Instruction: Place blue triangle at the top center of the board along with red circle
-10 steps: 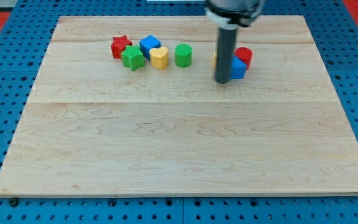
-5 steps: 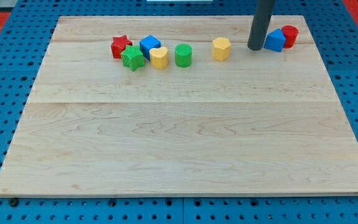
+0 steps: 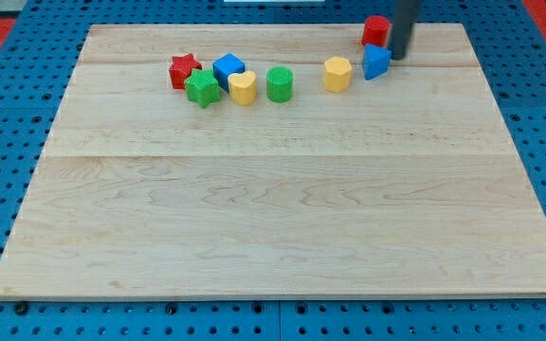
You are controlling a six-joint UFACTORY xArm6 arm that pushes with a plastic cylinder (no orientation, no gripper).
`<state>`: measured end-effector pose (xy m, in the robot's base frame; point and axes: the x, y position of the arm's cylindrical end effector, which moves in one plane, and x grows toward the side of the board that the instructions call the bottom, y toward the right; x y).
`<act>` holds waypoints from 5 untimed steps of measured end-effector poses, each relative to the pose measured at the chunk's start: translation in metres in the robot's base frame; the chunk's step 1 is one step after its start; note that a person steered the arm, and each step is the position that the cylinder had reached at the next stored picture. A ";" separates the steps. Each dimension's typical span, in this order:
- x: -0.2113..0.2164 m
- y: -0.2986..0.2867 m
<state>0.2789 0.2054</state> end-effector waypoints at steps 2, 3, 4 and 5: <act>0.012 -0.062; 0.000 -0.100; -0.023 -0.122; -0.022 -0.126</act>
<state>0.2571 0.0794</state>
